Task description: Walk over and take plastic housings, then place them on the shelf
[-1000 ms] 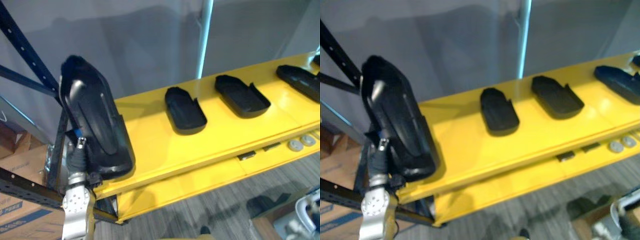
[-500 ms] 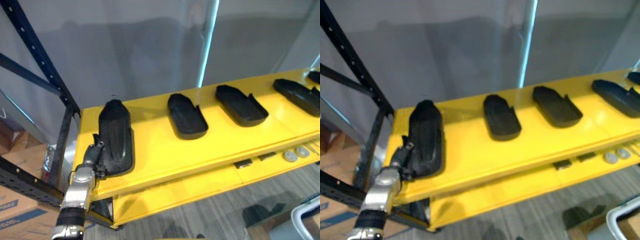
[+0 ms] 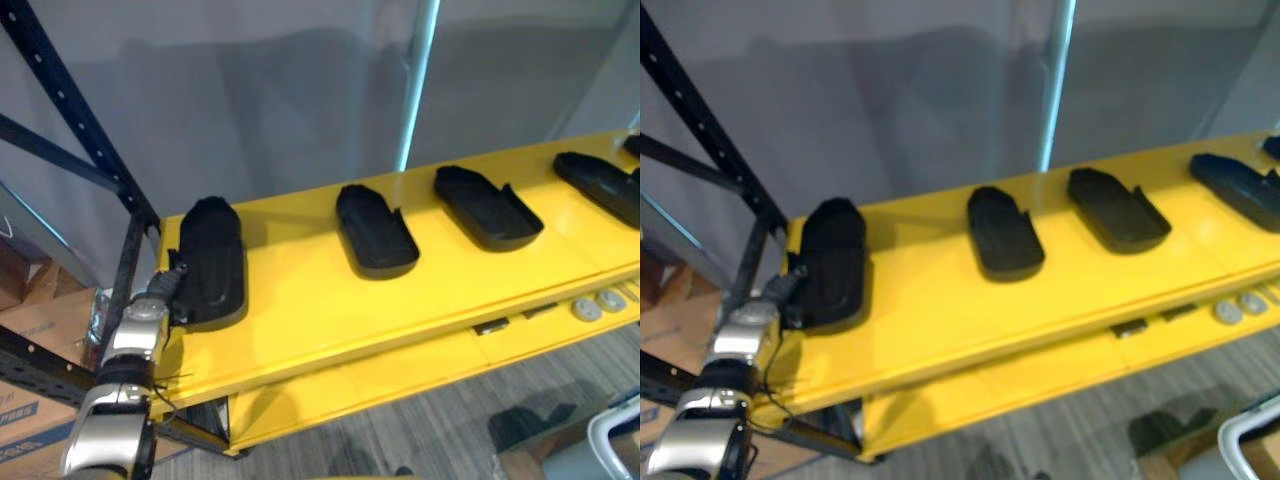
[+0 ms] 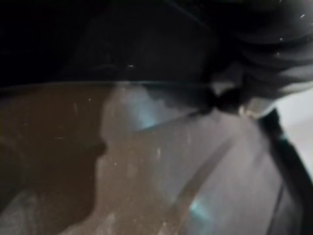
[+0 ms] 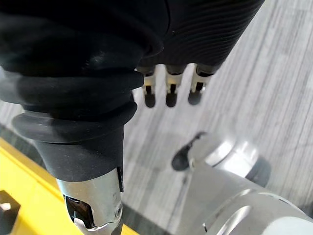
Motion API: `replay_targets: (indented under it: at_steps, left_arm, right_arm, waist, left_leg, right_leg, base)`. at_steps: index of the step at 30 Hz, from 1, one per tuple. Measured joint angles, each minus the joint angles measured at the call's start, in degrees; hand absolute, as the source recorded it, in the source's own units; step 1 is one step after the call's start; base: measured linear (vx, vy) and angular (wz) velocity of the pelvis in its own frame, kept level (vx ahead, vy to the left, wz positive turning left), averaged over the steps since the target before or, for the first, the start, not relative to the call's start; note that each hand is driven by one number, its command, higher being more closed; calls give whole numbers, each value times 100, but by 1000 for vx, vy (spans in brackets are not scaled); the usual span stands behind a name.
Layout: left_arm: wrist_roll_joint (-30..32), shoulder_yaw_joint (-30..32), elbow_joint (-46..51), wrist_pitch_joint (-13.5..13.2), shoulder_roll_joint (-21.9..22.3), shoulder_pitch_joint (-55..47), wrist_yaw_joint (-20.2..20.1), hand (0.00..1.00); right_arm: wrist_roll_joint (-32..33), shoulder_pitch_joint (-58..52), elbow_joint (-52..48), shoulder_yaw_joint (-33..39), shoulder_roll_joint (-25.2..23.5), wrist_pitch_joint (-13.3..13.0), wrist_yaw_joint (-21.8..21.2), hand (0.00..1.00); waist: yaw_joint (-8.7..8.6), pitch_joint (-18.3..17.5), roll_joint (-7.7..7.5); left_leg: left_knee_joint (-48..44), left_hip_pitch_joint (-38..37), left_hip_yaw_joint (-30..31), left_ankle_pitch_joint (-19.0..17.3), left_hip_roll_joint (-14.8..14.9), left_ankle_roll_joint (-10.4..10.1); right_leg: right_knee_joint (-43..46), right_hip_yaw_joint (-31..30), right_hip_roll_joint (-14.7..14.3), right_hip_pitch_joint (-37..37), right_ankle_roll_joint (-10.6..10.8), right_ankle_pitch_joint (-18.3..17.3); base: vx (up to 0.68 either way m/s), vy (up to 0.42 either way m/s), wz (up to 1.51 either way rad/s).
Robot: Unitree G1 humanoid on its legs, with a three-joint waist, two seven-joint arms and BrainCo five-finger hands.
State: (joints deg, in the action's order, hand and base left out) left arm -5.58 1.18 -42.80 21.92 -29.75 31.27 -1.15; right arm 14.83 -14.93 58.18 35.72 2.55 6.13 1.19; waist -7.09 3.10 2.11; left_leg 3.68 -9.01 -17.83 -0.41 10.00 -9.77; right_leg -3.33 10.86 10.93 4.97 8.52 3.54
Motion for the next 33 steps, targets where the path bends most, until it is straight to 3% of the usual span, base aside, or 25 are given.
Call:
replay_targets:
  at_steps: [9, 14, 28, 29, 33]
  left_arm:
    - [-126, -27, -370, 198, -14, 451, -282, 100]
    - [-108, -154, -510, 444, -14, 494, -287, 100]
    - [-65, -221, -575, 685, -7, 551, -119, 100]
    - [-63, -221, -575, 691, -7, 551, -116, 0]
    - [-66, -219, -575, 695, 0, 565, -125, 0]
  right_arm:
    - [-1, 9, 0, 1, 1, 59, -22, 0]
    - [2, 51, 16, 4, -21, 62, 2, 0]
    - [13, 59, 143, 6, -42, 44, 24, 0]
    - [14, 61, 143, 6, -43, 44, 24, 0]
    - [14, 81, 143, 6, -43, 41, 36, 0]
  waist:
    - [-89, 33, 11]
    - [-175, 84, 22]
    - [-240, 103, 3]
    - [-244, 104, 4]
    - [-264, 131, 22]
  left_leg:
    - [11, 0, -25, -1, 4, -2]
    - [21, -4, -75, -1, 9, -3]
    - [-6, -17, -141, -8, 17, -11]
    - [-4, -18, -143, -8, 17, -12]
    - [12, -41, -154, -11, 17, -16]
  right_leg:
    - [-1, -1, -3, -10, 5, 3]
    - [-7, -17, -10, -27, 12, 11]
    - [-25, -15, -10, -2, 12, 12]
    - [-28, -15, -10, -2, 12, 12]
    - [-38, -16, -14, 13, 17, 15]
  base:
    - [-12, 1, 0]
    - [0, 0, -1]
    - [-4, 0, 0]
    - [0, 0, 0]
    - [0, 0, 0]
